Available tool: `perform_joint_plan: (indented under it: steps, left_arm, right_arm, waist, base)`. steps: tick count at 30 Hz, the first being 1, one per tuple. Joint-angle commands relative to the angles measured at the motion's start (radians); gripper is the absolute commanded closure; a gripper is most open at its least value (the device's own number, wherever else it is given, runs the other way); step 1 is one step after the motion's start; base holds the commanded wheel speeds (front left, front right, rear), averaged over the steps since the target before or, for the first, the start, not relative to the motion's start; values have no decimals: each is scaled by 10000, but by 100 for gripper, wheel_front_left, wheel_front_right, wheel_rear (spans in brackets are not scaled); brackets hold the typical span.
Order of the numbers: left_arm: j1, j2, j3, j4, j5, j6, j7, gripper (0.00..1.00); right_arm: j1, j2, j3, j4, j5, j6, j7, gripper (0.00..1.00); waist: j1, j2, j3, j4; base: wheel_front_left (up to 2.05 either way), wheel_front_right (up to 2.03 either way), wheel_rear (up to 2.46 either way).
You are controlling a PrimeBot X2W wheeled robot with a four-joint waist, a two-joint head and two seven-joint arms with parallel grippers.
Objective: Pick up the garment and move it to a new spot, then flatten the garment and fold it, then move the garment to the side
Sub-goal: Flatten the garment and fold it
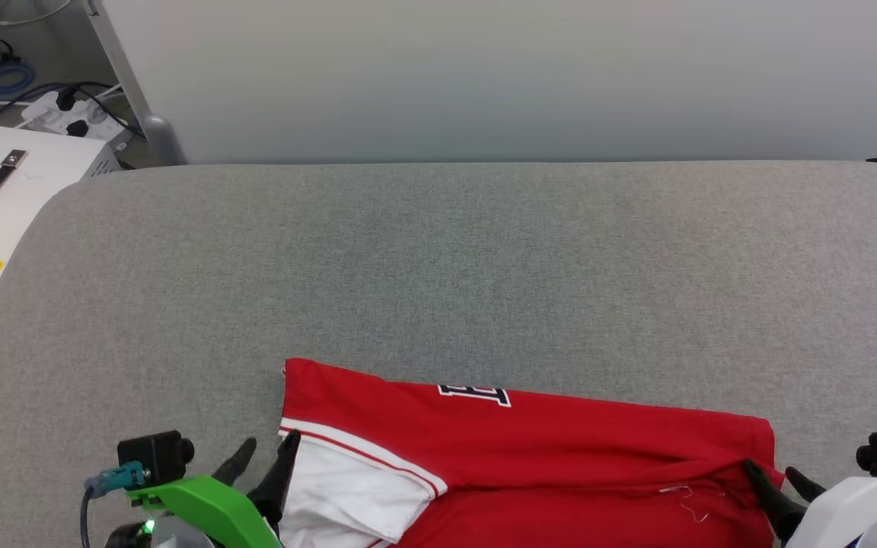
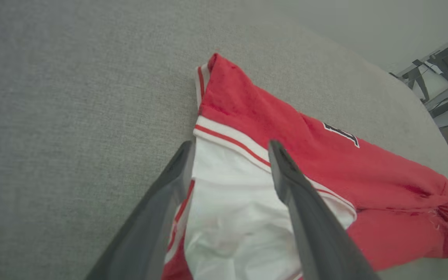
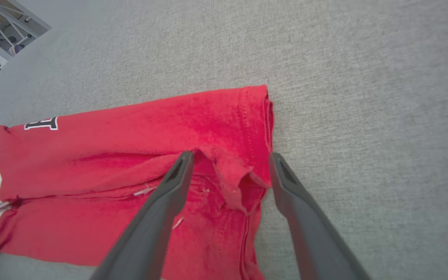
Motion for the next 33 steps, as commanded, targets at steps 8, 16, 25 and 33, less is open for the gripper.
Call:
perform_joint_plan:
  steps: [8, 16, 25, 33]
  left_arm:
    - [-712, 321, 129, -717, 2193, 1290, -1620, 0]
    - [-1013, -47, 730, -1594, 4124, 2035, -2009, 0]
    - [-609, -718, 1370, -2236, 5474, 1826, -2016, 0]
    - [-557, -976, 1394, -1947, 5648, 1496, -2017, 0]
  right_arm:
    - [520, -13, -1219, -1146, -678, -6, 1291, 0]
    - [437, 123, -1557, -1759, -946, -6, 2518, 0]
    - [-35, 226, -1120, -1442, -912, -6, 3144, 0]
    - [-471, 271, -316, -533, -604, -6, 3335, 0]
  waist:
    - [1, 0, -112, -71]
    - [1, 0, 283, 76]
    - [1, 0, 930, 306]
    - [1, 0, 1263, 332]
  base:
    - [0, 0, 0]
    - [0, 0, 0]
    - [0, 0, 0]
    - [0, 0, 0]
